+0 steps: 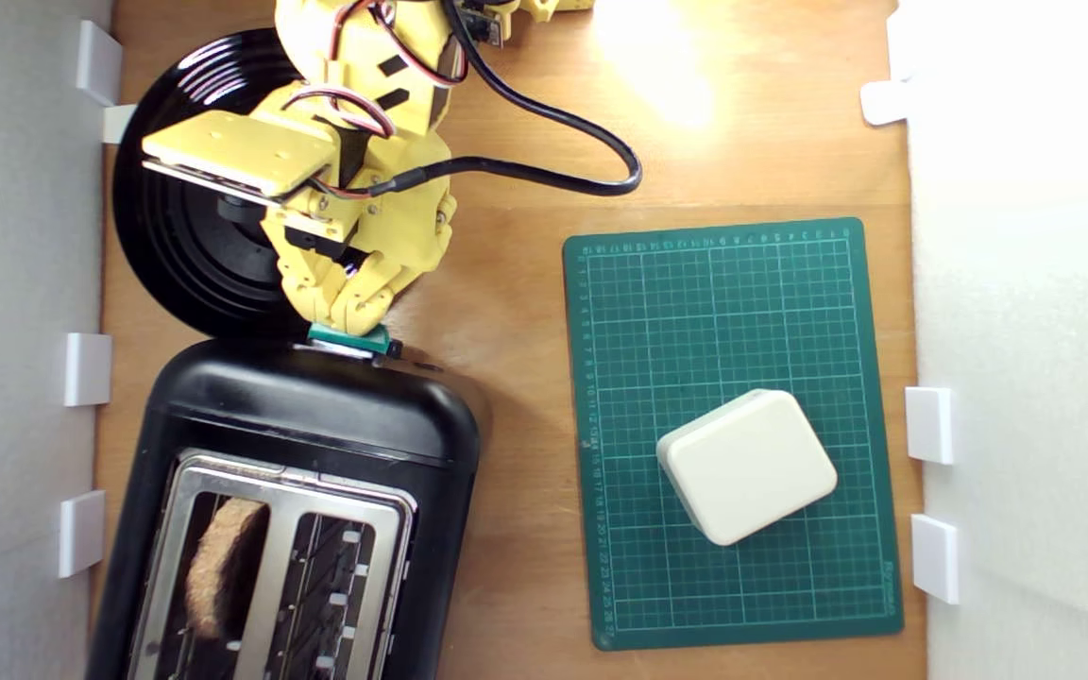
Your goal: Start toaster
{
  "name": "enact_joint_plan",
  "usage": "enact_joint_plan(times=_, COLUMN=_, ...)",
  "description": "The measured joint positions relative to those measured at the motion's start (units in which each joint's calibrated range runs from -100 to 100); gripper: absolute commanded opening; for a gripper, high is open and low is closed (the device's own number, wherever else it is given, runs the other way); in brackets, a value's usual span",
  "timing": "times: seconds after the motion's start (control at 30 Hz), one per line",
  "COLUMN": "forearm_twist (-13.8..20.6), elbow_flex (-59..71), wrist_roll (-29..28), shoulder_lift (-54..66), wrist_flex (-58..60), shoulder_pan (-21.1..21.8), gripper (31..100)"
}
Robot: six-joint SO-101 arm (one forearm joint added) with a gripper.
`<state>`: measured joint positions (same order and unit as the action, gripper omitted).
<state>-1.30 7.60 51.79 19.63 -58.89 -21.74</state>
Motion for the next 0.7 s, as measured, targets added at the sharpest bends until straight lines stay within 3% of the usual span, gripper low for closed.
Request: enact_joint_plan(times=0.7, forearm_twist=0.0, elbow_flex=-0.1, wrist_roll=0.9, shoulder_lift=-5.8, wrist_flex=0.0, shoulder_pan=0.3, gripper=31.5)
